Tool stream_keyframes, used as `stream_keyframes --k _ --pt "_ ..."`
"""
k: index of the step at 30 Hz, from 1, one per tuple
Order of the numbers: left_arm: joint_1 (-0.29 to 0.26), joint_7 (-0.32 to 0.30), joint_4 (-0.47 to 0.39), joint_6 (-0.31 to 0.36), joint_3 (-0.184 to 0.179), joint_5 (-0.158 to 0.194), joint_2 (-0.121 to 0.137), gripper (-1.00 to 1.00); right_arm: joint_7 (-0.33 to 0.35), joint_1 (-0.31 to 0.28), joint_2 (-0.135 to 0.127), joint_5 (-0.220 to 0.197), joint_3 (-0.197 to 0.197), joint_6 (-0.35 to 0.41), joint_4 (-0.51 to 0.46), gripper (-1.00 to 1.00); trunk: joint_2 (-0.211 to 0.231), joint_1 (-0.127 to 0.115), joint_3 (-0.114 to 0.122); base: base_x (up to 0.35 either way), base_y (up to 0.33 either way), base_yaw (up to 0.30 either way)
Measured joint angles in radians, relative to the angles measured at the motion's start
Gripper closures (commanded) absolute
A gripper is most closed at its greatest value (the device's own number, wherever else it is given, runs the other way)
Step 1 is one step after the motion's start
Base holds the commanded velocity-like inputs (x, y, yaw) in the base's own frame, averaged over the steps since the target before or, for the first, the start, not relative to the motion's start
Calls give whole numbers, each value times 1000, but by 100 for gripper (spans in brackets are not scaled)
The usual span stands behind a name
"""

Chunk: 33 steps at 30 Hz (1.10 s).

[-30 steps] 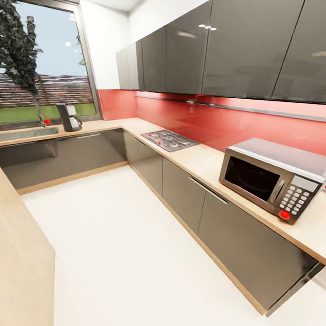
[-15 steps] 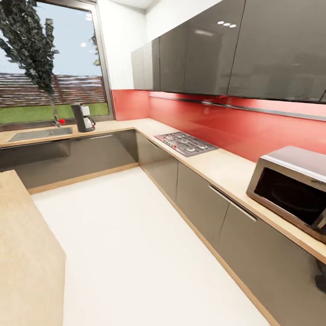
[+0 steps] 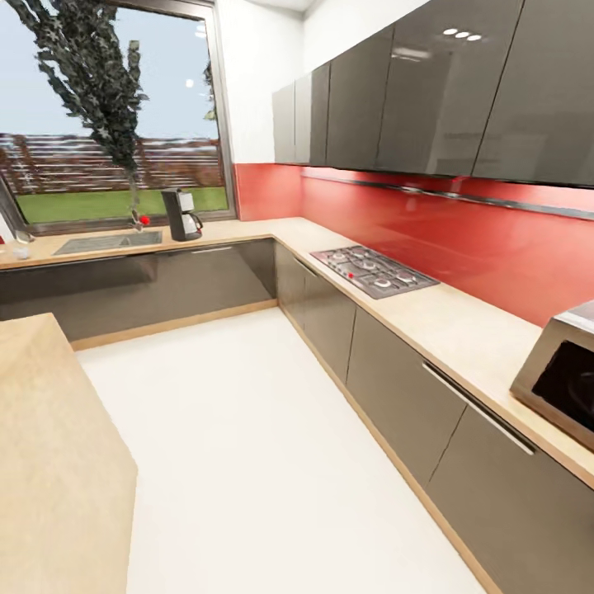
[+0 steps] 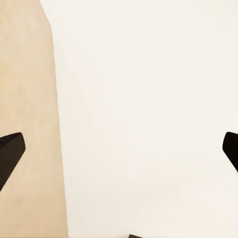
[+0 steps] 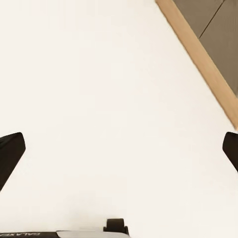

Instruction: Set up a coffee station on the kitchen countertop: keep the coffee maker on the countertop, move the bottle of coffee from the kitchen shelf to the counter next to the coffee maker, place a paper coffee filter on top of the coffee maker, put the saucer next to the coffee maker with the coffee cup on the saucer, and place the electric kettle next to the coffee maker.

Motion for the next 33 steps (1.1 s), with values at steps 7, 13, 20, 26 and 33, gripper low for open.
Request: stream_keyframes --k 7,13,20,26,33 --pt "0 0 0 0 2 6 0 -100 0 0 1 -2 -6 0 -4 -100 0 0 0 324 -91 2" --pt "0 1 0 0 2 8 0 -100 5 0 0 0 -5 1 -5 -100 0 0 -1 339 -5 120" --pt "0 1 -1 1 -6 -4 -3 -100 2 0 0 0 -5 1 -4 -100 0 1 -4 123 0 262" --pt "0 2 -1 1 -8 -7 -2 -100 2 0 0 0 -5 1 -2 -100 0 1 -6 25 0 264" --pt "0 3 0 1 -8 -6 -3 -100 2 0 0 0 -4 1 -2 -100 0 0 -9 266 0 186"
